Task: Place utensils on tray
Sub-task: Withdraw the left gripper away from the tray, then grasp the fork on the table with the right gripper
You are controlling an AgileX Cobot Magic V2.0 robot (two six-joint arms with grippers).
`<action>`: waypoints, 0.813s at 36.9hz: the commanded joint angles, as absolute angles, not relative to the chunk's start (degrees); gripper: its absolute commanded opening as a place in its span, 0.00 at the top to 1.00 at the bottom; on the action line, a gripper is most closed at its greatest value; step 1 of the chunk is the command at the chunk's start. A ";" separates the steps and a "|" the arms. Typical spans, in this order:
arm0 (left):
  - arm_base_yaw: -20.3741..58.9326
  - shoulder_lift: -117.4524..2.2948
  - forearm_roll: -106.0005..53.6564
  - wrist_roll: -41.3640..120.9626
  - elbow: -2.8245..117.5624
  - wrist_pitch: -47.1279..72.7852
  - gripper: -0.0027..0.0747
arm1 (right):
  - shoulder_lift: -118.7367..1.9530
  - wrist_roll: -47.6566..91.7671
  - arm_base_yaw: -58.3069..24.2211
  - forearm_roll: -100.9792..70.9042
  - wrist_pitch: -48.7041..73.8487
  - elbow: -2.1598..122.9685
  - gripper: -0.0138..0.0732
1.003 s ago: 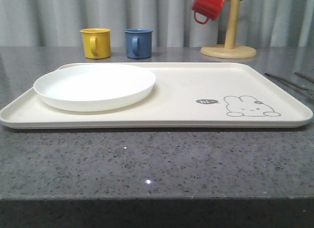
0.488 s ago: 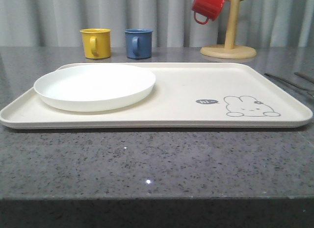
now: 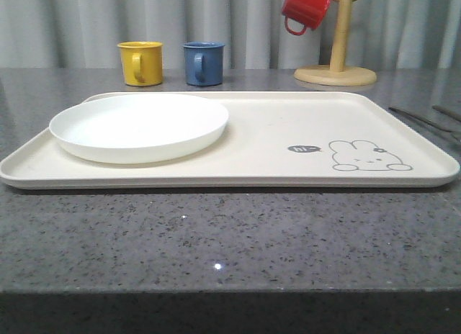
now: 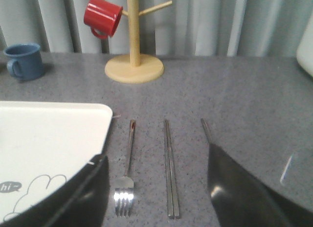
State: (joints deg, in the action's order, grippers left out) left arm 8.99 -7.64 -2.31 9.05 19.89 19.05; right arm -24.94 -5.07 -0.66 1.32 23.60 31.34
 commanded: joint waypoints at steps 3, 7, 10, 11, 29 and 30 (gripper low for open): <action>8.75 -8.34 -2.94 8.50 21.51 14.86 0.99 | -35.94 -4.72 -0.45 1.57 25.69 38.99 0.41; 8.75 -8.34 -2.94 8.50 21.51 14.86 0.99 | -45.63 -4.72 -0.45 1.51 31.36 45.48 0.41; 8.75 -8.34 -2.94 8.50 21.51 14.86 0.99 | -52.00 -4.72 -0.56 1.46 36.09 49.94 0.41; 8.75 -8.34 -2.94 8.50 21.51 14.86 0.99 | -54.49 -4.66 -0.63 1.46 37.30 51.71 0.41; 8.75 -8.34 -2.94 8.50 21.51 14.86 0.99 | -85.61 -2.67 -4.62 -1.75 52.54 74.09 0.49; 8.75 -8.34 -2.94 8.50 21.51 14.86 0.99 | -86.76 -2.67 -4.62 -1.84 52.57 74.73 0.49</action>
State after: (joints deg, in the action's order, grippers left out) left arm 8.99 -7.64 -2.31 9.05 19.89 19.27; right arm -85.47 -3.34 -4.55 -1.19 53.06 70.93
